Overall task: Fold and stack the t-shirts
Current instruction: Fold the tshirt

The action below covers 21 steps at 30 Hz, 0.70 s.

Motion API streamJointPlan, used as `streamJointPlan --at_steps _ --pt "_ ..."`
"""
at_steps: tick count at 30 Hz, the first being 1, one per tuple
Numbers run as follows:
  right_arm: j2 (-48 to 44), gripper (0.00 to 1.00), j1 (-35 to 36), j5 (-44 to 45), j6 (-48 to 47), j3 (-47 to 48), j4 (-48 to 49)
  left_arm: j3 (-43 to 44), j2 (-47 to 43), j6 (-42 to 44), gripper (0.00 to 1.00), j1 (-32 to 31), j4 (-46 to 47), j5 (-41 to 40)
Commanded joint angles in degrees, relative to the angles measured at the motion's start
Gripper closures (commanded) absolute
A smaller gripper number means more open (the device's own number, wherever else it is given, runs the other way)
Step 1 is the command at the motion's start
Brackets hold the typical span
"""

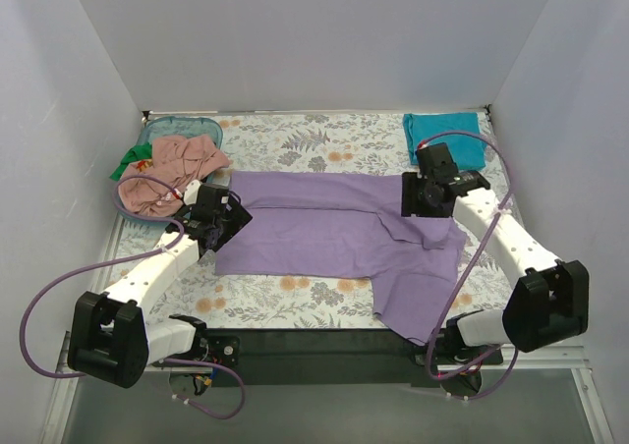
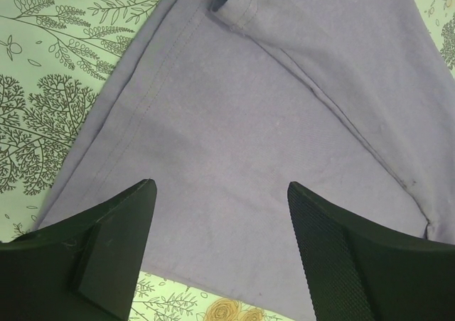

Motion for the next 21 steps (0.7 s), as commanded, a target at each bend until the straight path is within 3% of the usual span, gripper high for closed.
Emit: streamJointPlan --at_steps 1,5,6,17,21 --pt "2.15 0.34 7.55 -5.1 -3.25 -3.62 5.4 -0.52 -1.94 0.56 0.21 -0.3 -0.37 1.11" --pt "8.73 0.38 9.59 -3.62 -3.25 -2.58 7.16 -1.05 -3.16 -0.23 0.2 -0.3 -1.59 1.64" --pt "10.67 0.4 9.59 -3.01 -3.08 -2.05 7.43 -1.14 -4.21 -0.4 0.11 -0.3 -2.12 1.29" --pt "19.91 0.58 9.59 -0.28 -3.17 -0.9 9.37 -3.77 -8.0 -4.01 0.11 -0.3 -6.34 1.11" --pt "21.23 0.6 9.59 0.43 -3.08 -1.08 9.37 -4.04 -8.97 -4.63 0.11 -0.3 -7.31 0.93"
